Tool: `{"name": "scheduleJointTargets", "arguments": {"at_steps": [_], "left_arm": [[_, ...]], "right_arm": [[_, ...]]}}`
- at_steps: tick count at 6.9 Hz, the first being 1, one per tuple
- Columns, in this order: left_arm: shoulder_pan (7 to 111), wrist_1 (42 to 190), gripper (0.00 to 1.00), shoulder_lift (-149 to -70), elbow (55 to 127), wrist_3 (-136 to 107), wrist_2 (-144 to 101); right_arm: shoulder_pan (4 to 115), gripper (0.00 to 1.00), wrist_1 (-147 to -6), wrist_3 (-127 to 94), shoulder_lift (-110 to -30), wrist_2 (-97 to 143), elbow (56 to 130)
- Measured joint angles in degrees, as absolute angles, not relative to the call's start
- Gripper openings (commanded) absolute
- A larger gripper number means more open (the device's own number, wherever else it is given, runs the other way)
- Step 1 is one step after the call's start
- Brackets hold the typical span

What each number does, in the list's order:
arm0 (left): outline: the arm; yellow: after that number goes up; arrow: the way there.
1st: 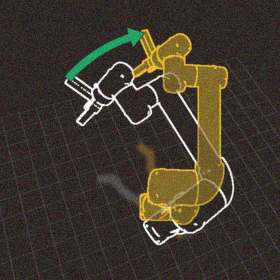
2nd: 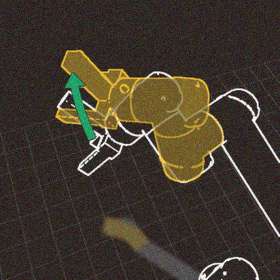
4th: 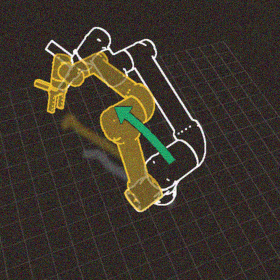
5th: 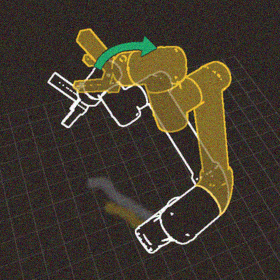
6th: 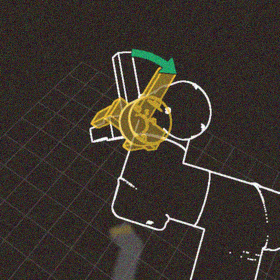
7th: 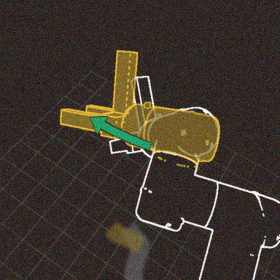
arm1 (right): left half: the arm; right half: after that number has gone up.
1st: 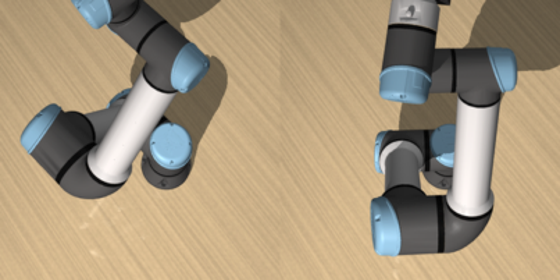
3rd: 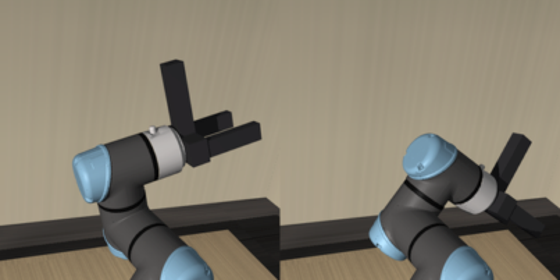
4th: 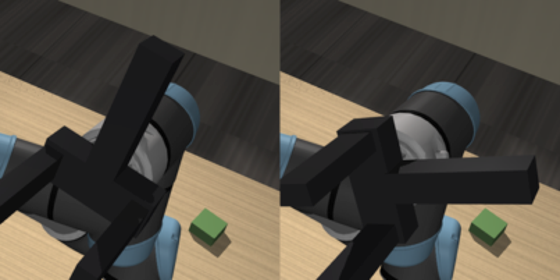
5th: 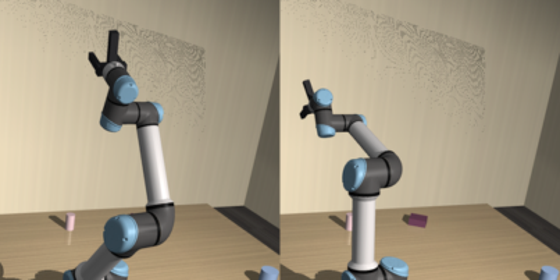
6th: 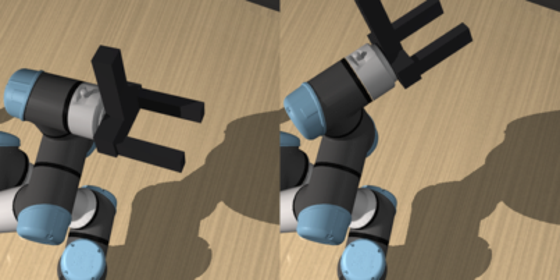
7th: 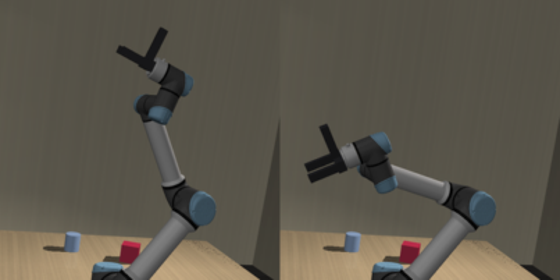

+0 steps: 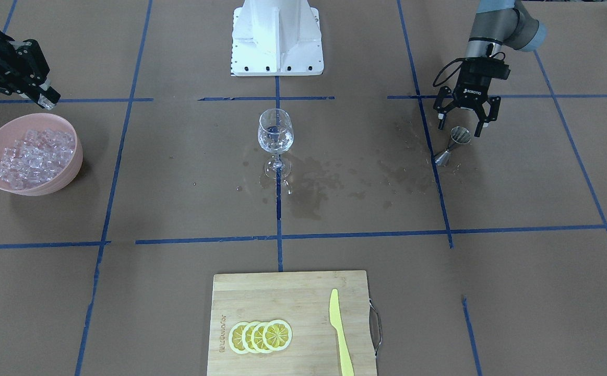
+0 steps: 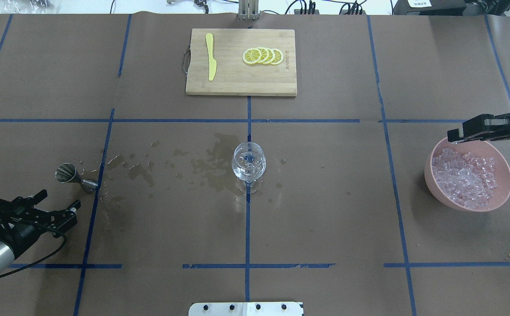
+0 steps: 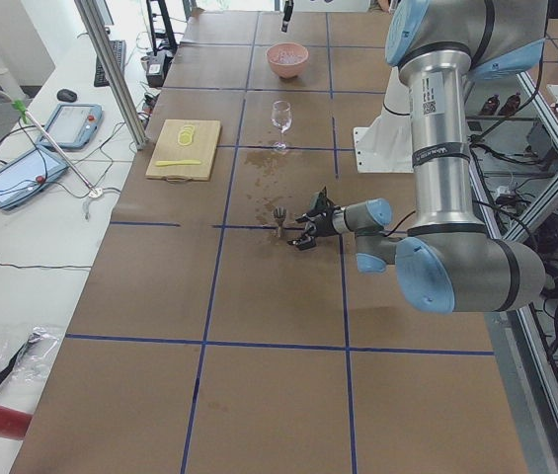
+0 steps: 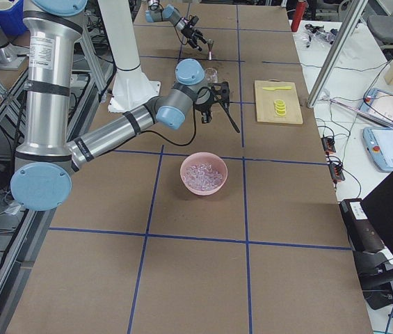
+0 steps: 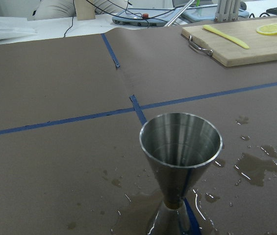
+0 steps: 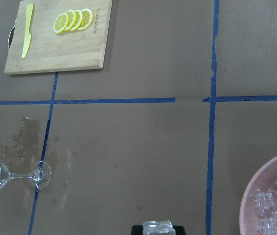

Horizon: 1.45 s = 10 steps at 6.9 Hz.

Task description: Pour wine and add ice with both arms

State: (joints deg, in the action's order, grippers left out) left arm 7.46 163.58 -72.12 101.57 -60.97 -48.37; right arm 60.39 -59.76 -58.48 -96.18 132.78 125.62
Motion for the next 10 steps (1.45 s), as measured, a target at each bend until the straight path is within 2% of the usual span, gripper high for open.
{"name": "scheduleJointTargets", "arguments": {"at_steps": [4,8,10], "left_arm": [[7.2,163.5,1.0,-65.0,108.2,-64.9,-61.1],[7.1,163.5,1.0,-63.0,110.8,-68.0,-71.9],[7.1,163.4,1.0,-60.9,112.8,-70.2,-75.7]], "right_arm": [[60.1,0.0,-60.5,-59.2,-91.3,134.6,124.5],[57.5,0.0,-65.6,-64.9,-81.6,134.7,123.6],[56.6,0.0,-67.0,-65.6,-79.8,134.4,123.7]]}}
